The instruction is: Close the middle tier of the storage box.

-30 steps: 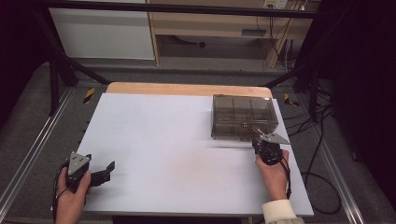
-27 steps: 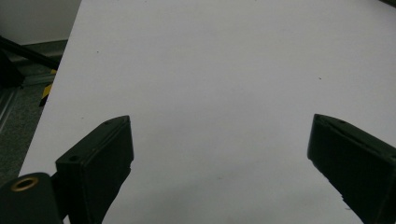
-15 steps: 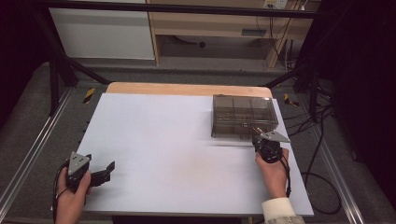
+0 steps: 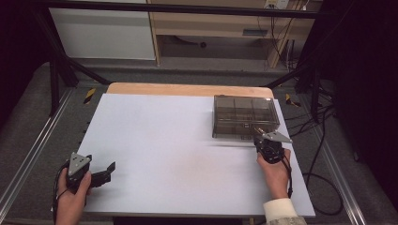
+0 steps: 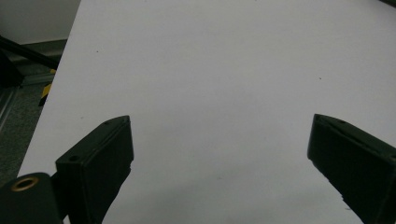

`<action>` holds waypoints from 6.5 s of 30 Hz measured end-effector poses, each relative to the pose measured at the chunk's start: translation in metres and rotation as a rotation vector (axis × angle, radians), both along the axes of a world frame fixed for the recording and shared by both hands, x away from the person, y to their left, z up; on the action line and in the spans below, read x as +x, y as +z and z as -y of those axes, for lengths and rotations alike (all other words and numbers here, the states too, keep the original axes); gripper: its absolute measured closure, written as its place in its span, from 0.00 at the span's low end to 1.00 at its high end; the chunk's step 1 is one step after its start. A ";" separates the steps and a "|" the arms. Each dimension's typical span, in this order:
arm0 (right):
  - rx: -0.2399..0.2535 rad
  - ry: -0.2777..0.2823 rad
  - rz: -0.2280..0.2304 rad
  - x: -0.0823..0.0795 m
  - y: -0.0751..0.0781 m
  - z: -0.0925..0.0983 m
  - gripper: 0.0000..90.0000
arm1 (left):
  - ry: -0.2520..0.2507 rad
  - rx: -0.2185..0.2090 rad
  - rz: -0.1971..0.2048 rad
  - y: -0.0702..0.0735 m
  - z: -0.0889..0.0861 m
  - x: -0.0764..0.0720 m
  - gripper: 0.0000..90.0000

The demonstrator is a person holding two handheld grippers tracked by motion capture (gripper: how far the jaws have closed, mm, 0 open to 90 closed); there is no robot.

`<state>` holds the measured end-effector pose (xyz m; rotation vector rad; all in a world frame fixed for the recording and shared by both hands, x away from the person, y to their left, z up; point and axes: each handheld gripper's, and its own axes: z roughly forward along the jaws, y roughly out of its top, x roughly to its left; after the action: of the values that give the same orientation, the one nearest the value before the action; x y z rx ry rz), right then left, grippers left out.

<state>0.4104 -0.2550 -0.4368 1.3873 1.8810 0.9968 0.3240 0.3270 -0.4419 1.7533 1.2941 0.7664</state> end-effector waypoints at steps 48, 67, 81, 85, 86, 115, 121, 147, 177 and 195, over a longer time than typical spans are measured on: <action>0.006 -0.015 0.018 0.010 0.002 0.000 1.00 | 0.002 -0.004 0.000 0.000 0.000 -0.001 0.08; 0.002 -0.016 0.021 0.011 0.002 0.000 1.00 | 0.001 -0.004 -0.001 0.000 0.000 -0.001 0.08; 0.003 -0.021 0.023 0.013 0.002 0.000 1.00 | 0.002 -0.003 -0.001 0.000 0.000 -0.001 0.08; 0.003 -0.024 0.023 0.013 0.001 0.001 1.00 | 0.002 -0.004 -0.001 -0.001 0.000 -0.001 0.08; 0.004 -0.024 0.025 0.014 0.001 0.001 1.00 | 0.002 -0.004 -0.002 -0.001 0.000 -0.001 0.08; 0.012 -0.038 0.034 0.022 0.002 0.000 1.00 | 0.002 -0.002 -0.005 -0.001 0.000 -0.001 0.08; 0.013 -0.041 0.037 0.024 0.002 0.001 1.00 | 0.002 -0.001 -0.006 -0.001 0.000 -0.001 0.08; 0.017 -0.038 0.038 0.023 0.003 0.000 1.00 | 0.001 -0.002 -0.007 -0.001 0.000 -0.001 0.08; 0.053 0.017 0.103 0.008 0.022 -0.016 1.00 | 0.003 -0.006 -0.002 -0.001 0.000 -0.001 0.08; 0.050 0.125 0.112 0.001 0.027 -0.046 1.00 | 0.013 -0.006 -0.015 -0.003 0.001 0.003 0.08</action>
<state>0.4113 -0.2085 -0.4099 1.2273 1.8893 1.1661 0.3273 0.3261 -0.4448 1.7513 1.3174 0.7570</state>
